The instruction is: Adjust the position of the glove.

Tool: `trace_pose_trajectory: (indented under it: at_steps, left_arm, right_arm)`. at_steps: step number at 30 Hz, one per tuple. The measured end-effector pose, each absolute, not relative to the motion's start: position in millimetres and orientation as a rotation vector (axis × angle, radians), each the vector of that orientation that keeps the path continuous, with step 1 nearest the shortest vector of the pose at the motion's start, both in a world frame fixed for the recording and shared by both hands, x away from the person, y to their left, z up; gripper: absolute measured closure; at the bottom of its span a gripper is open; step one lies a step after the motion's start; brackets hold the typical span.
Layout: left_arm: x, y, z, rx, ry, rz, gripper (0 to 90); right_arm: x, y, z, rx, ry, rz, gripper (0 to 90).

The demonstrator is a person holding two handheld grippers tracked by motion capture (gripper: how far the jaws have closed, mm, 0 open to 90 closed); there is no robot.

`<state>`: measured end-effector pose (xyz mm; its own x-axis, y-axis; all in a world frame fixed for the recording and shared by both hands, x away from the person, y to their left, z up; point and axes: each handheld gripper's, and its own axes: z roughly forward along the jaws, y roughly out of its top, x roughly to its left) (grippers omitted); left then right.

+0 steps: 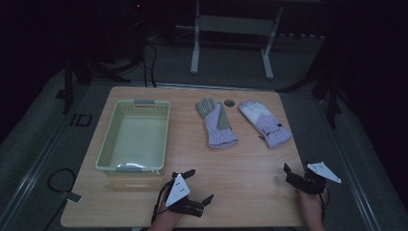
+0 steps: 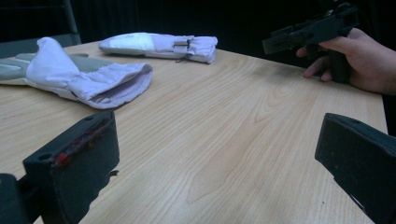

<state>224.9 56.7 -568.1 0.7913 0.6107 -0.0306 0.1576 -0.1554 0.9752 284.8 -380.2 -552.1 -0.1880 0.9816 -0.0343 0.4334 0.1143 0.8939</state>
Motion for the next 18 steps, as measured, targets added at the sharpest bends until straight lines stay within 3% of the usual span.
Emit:
trace_pose_trajectory:
  at_steps: [10,18]
  left_arm:
    - [225.8,57.4,-568.2,1.697,0.639,0.443,0.0]
    - [225.4,57.7,-568.2,1.693,0.644,0.45,0.0]
  right_arm:
    - [289.4,-379.3,-550.4,1.413,1.745,0.985,11.5]
    - [305.1,-389.5,-528.5,1.496,1.794,1.032,14.1]
